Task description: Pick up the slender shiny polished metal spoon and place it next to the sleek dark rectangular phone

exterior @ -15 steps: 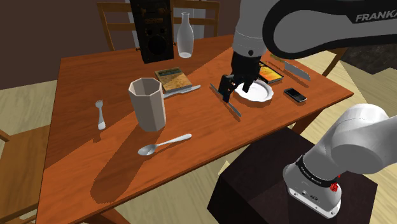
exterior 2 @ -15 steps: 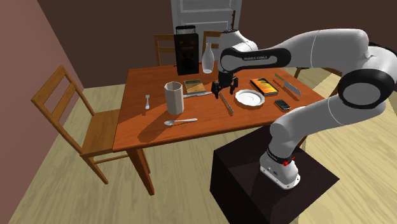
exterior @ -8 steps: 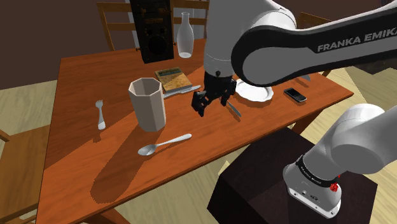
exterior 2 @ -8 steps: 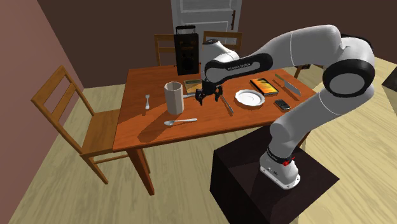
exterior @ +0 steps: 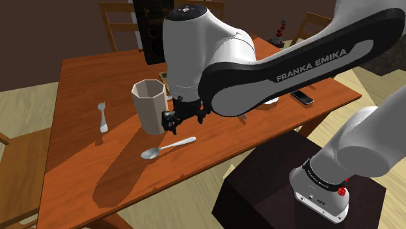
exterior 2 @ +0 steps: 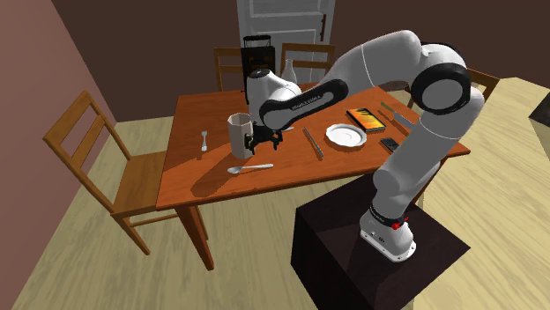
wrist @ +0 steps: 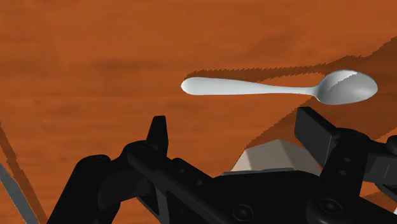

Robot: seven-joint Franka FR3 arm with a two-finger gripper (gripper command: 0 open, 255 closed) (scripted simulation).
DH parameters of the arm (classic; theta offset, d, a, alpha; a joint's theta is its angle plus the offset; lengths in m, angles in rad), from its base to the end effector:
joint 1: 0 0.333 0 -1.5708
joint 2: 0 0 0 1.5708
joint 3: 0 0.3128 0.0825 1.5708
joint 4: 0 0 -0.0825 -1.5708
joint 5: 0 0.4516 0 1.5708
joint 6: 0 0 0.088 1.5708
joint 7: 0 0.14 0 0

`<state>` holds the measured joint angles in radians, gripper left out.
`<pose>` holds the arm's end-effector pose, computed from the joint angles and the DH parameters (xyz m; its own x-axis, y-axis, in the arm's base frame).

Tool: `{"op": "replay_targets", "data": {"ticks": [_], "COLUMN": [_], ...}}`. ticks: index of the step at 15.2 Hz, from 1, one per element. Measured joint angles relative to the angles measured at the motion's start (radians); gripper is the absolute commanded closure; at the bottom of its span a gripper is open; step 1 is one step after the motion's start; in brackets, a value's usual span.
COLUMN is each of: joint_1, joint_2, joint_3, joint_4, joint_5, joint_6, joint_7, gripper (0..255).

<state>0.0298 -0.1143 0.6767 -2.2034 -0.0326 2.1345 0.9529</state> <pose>0.4387 0.3707 0.3510 0.9696 -0.2268 0.0918 -0.2313 -0.9720 0.0421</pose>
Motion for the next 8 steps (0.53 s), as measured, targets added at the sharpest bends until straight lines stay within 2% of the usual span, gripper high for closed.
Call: {"op": "replay_targets", "data": {"ticks": [2, 5, 8], "joint_1": [0.001, 0.032, 0.102], "joint_2": [0.082, 0.226, 0.373], "joint_3": [0.027, 0.050, 0.040], "joint_4": [0.051, 0.161, 0.288], "joint_5": [-0.071, -0.201, -0.327], "joint_6": [0.014, 0.003, -0.025], "joint_7": [0.083, 0.223, 0.352], "gripper": [0, 0, 0]}}
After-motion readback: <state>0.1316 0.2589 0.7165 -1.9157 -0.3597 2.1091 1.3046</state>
